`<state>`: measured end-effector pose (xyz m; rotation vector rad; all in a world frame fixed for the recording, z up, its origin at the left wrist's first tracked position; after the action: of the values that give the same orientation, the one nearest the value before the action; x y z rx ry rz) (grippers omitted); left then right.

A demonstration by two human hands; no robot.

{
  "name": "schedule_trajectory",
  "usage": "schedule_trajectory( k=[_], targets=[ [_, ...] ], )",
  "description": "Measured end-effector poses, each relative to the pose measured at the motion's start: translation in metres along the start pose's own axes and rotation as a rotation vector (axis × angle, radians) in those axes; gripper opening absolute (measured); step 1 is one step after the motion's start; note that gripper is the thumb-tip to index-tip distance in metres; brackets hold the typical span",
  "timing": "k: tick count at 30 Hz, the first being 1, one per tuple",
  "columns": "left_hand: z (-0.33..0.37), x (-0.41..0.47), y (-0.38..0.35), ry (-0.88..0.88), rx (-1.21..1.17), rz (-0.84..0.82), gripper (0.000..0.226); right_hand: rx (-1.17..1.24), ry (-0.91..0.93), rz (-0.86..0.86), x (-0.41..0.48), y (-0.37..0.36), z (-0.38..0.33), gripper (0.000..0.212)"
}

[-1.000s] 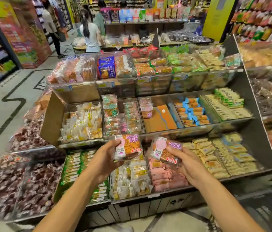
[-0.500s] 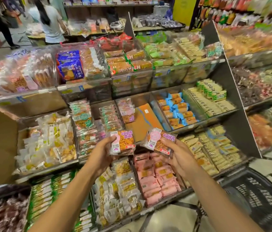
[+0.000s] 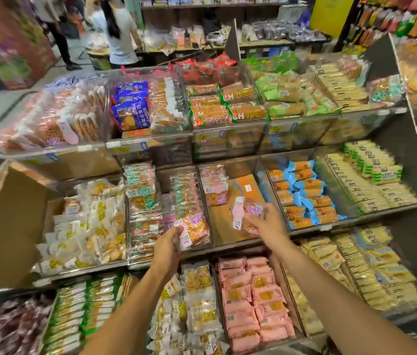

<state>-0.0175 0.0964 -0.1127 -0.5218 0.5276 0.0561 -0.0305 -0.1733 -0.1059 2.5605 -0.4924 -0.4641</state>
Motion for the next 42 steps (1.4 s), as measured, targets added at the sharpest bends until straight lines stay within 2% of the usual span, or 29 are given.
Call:
schedule_trajectory(
  k=[3,6,8,10,13,15,16,18,20,23,27,29,31,34,38,42],
  targets=[
    [-0.003,0.004,-0.004,0.018,0.027,-0.015,0.021,-0.355,0.227,0.017,0.041,-0.015,-0.020,0.033],
    [-0.007,0.005,-0.011,0.018,0.078,0.013,0.024,-0.652,0.435,-0.014,0.072,-0.039,-0.036,0.031],
    [-0.008,0.005,-0.011,-0.008,0.093,0.033,0.027,-0.764,0.514,-0.072,0.088,-0.057,-0.041,0.040],
    [-0.009,0.010,-0.007,-0.013,0.067,0.037,0.017,-0.864,0.553,-0.080,0.099,-0.069,-0.046,0.054],
    [-0.014,0.023,0.006,0.032,0.017,0.041,0.037,-0.979,0.631,-0.055,0.112,-0.074,-0.045,0.064],
    [-0.018,0.031,0.014,0.041,-0.004,0.104,0.024,-1.045,0.678,-0.036,0.116,-0.071,-0.044,0.070],
    [-0.018,0.033,0.014,0.044,-0.013,0.110,0.025,-1.069,0.692,-0.038,0.117,-0.070,-0.045,0.074],
    [-0.016,0.034,0.013,0.058,-0.015,0.094,0.031,-1.046,0.704,-0.047,0.118,-0.068,-0.045,0.088],
    [-0.018,0.037,0.016,0.070,-0.002,0.062,0.034,-0.858,0.654,-0.003,0.124,-0.070,-0.037,0.095],
    [-0.019,0.038,0.017,0.082,-0.004,0.058,0.045,-0.486,0.433,0.082,0.128,-0.073,-0.025,0.097],
    [-0.022,0.041,0.019,0.073,0.021,0.021,0.035,-0.331,0.078,0.001,0.127,-0.082,-0.005,0.103],
    [-0.022,0.042,0.019,0.061,0.032,0.013,0.037,-0.384,-0.007,-0.055,0.125,-0.087,0.003,0.090],
    [-0.023,0.043,0.020,0.056,0.040,0.005,0.039,-0.483,0.019,-0.085,0.119,-0.087,0.005,0.066],
    [-0.024,0.044,0.021,0.051,0.048,0.006,0.040,-0.401,0.086,-0.061,0.115,-0.087,0.011,0.043],
    [-0.023,0.041,0.019,0.041,0.046,0.004,0.041,-0.319,0.114,0.006,0.114,-0.090,0.016,0.053],
    [-0.024,0.039,0.017,0.036,0.026,0.003,0.038,-0.405,0.185,0.044,0.112,-0.093,0.013,0.043]
  ],
)
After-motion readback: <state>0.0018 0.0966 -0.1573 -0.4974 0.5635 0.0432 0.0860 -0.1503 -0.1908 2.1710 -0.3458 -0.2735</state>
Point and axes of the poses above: each hand's wrist, its own x-axis towards the middle knuckle, its own y-axis out of the back of the hand, z = x × y, the point moved 1 cm from there along x, towards the middle knuckle, and after that the axes turned 13 degrees about -x, right-handed, at the moved point
